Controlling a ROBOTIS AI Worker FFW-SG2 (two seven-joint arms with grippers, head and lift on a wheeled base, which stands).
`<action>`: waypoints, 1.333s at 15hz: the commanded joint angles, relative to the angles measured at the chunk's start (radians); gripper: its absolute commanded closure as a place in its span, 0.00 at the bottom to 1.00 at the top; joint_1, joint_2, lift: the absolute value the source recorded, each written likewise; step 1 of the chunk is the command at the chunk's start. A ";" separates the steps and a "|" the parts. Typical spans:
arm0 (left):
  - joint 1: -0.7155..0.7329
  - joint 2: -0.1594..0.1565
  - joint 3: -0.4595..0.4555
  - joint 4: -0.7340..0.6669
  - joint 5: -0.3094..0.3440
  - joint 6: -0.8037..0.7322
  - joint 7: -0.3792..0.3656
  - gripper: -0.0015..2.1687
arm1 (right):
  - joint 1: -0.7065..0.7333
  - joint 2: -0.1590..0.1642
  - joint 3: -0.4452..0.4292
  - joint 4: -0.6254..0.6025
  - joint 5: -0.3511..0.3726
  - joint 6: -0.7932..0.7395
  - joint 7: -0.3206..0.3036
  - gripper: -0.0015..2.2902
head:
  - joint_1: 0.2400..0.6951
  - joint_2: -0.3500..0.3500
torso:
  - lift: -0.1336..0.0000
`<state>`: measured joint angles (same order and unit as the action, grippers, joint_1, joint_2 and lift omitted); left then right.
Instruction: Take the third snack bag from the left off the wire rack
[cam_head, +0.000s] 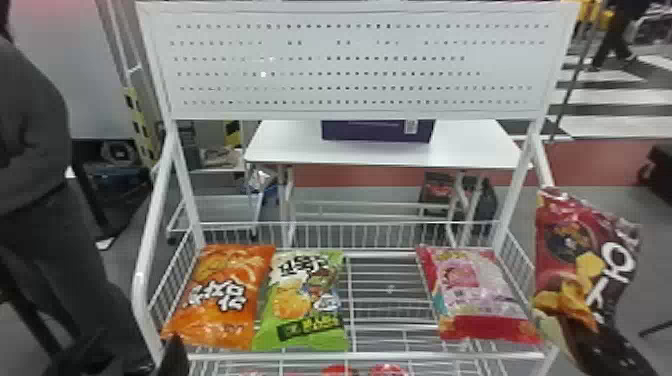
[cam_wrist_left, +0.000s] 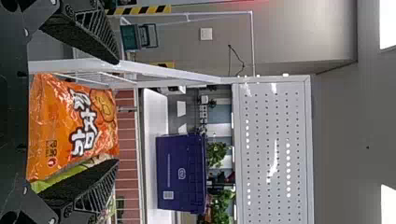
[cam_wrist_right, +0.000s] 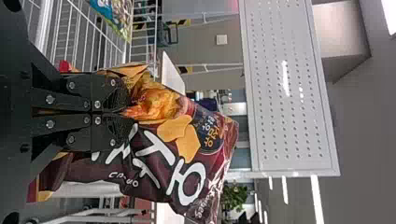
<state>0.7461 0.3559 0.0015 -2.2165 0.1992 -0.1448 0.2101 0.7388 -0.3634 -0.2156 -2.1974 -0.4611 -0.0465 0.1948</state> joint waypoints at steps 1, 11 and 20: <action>0.001 0.000 0.000 -0.003 -0.001 0.000 0.000 0.07 | 0.030 0.000 -0.038 0.008 -0.027 -0.040 0.000 0.97 | 0.57 0.50 | 1.00; 0.018 0.002 0.009 -0.022 0.000 0.000 0.000 0.07 | 0.036 0.000 -0.039 0.024 -0.031 -0.065 0.002 0.97 | 0.57 0.50 | 1.00; 0.009 0.002 0.011 -0.019 0.000 0.003 0.000 0.07 | 0.030 0.000 -0.039 0.025 -0.031 -0.074 0.005 0.97 | 0.57 0.50 | 1.00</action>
<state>0.7559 0.3574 0.0120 -2.2367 0.1994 -0.1418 0.2101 0.7695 -0.3636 -0.2544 -2.1732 -0.4924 -0.1180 0.1989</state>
